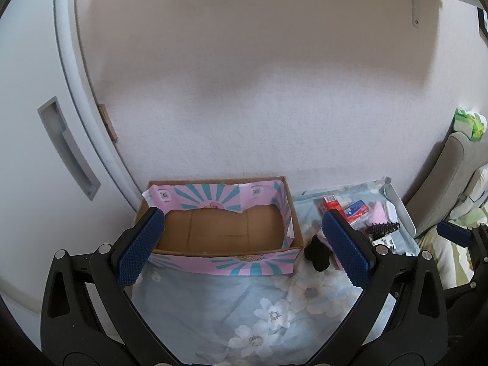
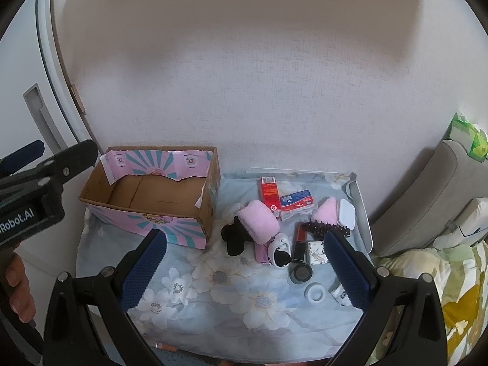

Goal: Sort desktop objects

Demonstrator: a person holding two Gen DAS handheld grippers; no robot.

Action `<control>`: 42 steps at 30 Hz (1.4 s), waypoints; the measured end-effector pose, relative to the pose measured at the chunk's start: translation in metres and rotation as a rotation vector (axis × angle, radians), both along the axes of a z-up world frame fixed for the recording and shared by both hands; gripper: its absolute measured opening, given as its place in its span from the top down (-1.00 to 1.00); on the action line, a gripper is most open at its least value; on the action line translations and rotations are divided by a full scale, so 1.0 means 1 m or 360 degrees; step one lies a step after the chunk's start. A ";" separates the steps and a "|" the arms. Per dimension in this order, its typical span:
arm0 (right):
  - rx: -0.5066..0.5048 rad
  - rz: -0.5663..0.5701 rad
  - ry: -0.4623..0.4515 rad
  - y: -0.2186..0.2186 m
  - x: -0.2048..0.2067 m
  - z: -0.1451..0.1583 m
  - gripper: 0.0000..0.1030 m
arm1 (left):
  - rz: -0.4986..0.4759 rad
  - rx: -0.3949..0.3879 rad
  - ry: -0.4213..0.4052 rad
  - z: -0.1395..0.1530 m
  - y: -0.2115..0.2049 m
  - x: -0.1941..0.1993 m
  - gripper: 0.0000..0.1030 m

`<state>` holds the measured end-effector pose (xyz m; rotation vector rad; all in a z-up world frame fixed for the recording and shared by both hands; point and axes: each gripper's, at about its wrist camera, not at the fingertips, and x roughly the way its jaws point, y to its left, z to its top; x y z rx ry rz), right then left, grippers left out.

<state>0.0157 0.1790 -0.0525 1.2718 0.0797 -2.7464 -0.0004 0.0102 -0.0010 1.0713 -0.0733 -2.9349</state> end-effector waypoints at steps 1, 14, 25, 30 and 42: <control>0.0000 -0.0002 0.0003 0.001 0.000 0.001 -0.99 | -0.0008 0.0001 -0.0009 -0.001 0.002 0.000 -0.99; -0.0013 0.0008 0.0067 0.077 0.010 0.009 -0.99 | -0.0193 0.0068 -0.0117 -0.036 0.031 -0.003 -0.99; -0.0059 -0.0043 -0.0200 0.136 0.018 -0.054 -0.99 | -0.0302 0.0117 -0.0372 -0.122 0.085 -0.014 -0.99; -0.0103 0.0014 -0.0257 0.153 0.004 -0.081 -0.99 | -0.0141 0.0224 -0.0432 -0.168 0.086 -0.023 -0.99; -0.0136 0.0149 -0.0379 0.195 -0.011 -0.150 -0.99 | 0.0160 0.0331 -0.0474 -0.240 0.104 -0.056 -0.65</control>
